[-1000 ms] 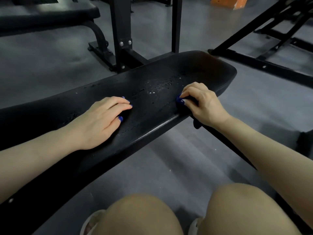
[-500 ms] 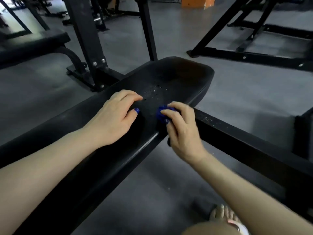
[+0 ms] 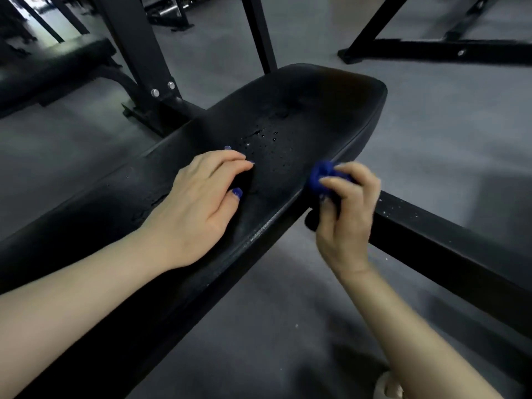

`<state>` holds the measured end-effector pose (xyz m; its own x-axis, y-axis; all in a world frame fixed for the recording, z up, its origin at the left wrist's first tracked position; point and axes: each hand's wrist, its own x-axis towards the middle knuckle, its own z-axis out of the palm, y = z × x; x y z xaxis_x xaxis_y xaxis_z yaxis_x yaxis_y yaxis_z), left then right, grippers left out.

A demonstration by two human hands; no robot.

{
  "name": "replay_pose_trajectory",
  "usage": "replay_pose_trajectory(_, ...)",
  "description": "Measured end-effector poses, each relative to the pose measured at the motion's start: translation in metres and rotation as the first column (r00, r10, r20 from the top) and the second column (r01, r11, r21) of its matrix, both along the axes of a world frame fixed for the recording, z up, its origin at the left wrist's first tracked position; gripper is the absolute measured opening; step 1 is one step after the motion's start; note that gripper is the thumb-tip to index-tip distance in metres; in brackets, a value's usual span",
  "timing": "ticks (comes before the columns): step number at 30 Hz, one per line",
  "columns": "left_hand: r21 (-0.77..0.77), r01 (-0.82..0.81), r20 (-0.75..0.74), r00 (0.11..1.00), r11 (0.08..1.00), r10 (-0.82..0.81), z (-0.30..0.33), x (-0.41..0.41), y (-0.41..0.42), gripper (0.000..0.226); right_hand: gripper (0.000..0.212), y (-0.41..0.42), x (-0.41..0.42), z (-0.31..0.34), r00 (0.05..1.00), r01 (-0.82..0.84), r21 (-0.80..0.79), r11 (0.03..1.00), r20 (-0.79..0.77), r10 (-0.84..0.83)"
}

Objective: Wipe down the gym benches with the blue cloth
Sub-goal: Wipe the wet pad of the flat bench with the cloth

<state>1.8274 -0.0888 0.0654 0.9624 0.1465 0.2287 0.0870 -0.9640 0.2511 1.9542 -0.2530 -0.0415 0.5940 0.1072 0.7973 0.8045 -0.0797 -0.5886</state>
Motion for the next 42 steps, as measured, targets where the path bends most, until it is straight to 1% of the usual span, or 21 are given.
replay_pose_trajectory(2,-0.009,-0.001,-0.006,1.0,1.0,0.001,0.001,-0.001,-0.002,0.045,0.02,0.0,0.015,0.002,0.994,0.071,0.03,0.997,-0.09,-0.068)
replay_pose_trajectory(4,-0.01,-0.003,-0.009,1.0,1.0,0.003,0.001,-0.001,-0.002,0.045,0.016,0.003,0.006,0.004,0.99,0.069,0.036,0.997,-0.127,-0.064)
replay_pose_trajectory(5,-0.008,-0.005,-0.008,1.0,1.0,0.005,0.001,-0.001,-0.001,0.045,0.013,0.004,-0.006,0.002,0.993,0.042,0.021,0.999,-0.115,-0.04)
replay_pose_trajectory(6,-0.007,-0.006,-0.008,1.0,1.0,0.006,0.001,-0.001,-0.001,0.045,0.011,0.005,-0.018,0.0,0.997,0.004,-0.004,1.0,-0.072,-0.005)
replay_pose_trajectory(9,-0.001,0.001,-0.009,1.0,1.0,-0.001,0.001,-0.001,-0.002,0.047,0.01,-0.006,-0.033,0.001,0.979,-0.123,-0.118,0.985,0.146,0.139)
replay_pose_trajectory(11,0.0,-0.001,-0.01,1.0,1.0,0.001,0.002,-0.001,-0.003,0.048,0.009,-0.017,-0.014,0.018,0.961,-0.157,-0.207,0.966,0.192,0.197)
replay_pose_trajectory(12,0.001,-0.003,-0.014,1.0,1.0,0.003,0.002,-0.001,-0.003,0.049,0.011,-0.021,-0.001,0.028,0.97,-0.143,-0.242,0.96,0.159,0.185)
replay_pose_trajectory(16,0.001,-0.01,-0.022,1.0,1.0,0.01,0.002,-0.002,-0.004,0.047,0.013,-0.027,0.048,0.071,0.999,-0.022,-0.413,0.91,-0.053,0.0)
replay_pose_trajectory(18,0.004,-0.008,-0.015,1.0,1.0,0.008,0.003,-0.001,-0.004,0.046,0.013,-0.025,0.05,0.083,0.997,-0.007,-0.505,0.863,-0.073,-0.034)
replay_pose_trajectory(20,0.005,-0.011,-0.009,1.0,1.0,0.011,0.004,-0.001,-0.004,0.045,0.012,-0.02,0.037,0.089,0.999,0.011,-0.567,0.824,-0.027,-0.032)
replay_pose_trajectory(22,0.004,-0.015,-0.007,1.0,1.0,0.015,0.004,-0.001,-0.004,0.046,0.01,-0.016,0.016,0.091,0.998,-0.022,-0.58,0.814,0.028,0.048)
replay_pose_trajectory(25,0.0,-0.016,-0.007,1.0,1.0,0.016,0.004,0.0,-0.003,0.046,0.008,-0.011,-0.022,0.087,0.966,-0.15,-0.567,0.81,0.091,0.243)
replay_pose_trajectory(28,0.003,-0.011,-0.001,1.0,1.0,0.011,0.002,0.0,-0.001,0.047,0.011,-0.012,-0.039,0.084,0.903,-0.278,-0.602,0.748,0.101,0.417)
replay_pose_trajectory(29,0.002,-0.012,0.001,1.0,1.0,0.012,0.002,0.0,-0.001,0.048,0.012,-0.015,-0.033,0.083,0.891,-0.298,-0.61,0.734,0.099,0.444)
replay_pose_trajectory(30,0.001,-0.013,0.001,1.0,1.0,0.013,0.001,0.0,-0.001,0.049,0.013,-0.017,-0.023,0.081,0.896,-0.293,-0.603,0.742,0.097,0.432)
replay_pose_trajectory(31,0.0,-0.013,-0.002,1.0,1.0,0.013,0.001,0.0,0.0,0.049,0.013,-0.02,-0.01,0.078,0.922,-0.262,-0.575,0.775,0.087,0.377)
replay_pose_trajectory(33,-0.002,-0.012,-0.012,1.0,1.0,0.012,0.001,-0.001,0.0,0.051,0.013,-0.024,0.014,0.072,0.985,-0.158,-0.462,0.873,-0.007,0.174)
replay_pose_trajectory(35,-0.009,-0.014,-0.017,1.0,1.0,0.014,0.002,0.0,-0.001,0.053,0.017,-0.021,0.021,0.064,0.993,-0.056,-0.348,0.936,-0.115,0.016)
replay_pose_trajectory(36,-0.014,-0.01,-0.018,1.0,1.0,0.009,0.002,0.0,-0.001,0.054,0.019,-0.016,0.015,0.057,0.99,-0.032,-0.305,0.952,-0.143,-0.013)
replay_pose_trajectory(39,-0.045,0.001,-0.019,1.0,0.999,-0.002,0.006,0.006,-0.001,0.055,0.027,-0.005,-0.012,0.036,0.992,-0.054,-0.21,0.976,-0.125,0.028)
replay_pose_trajectory(42,-0.054,0.021,0.001,1.0,0.998,-0.021,0.013,0.027,-0.005,0.051,0.027,-0.006,-0.014,0.019,0.992,-0.106,-0.13,0.986,-0.079,0.097)
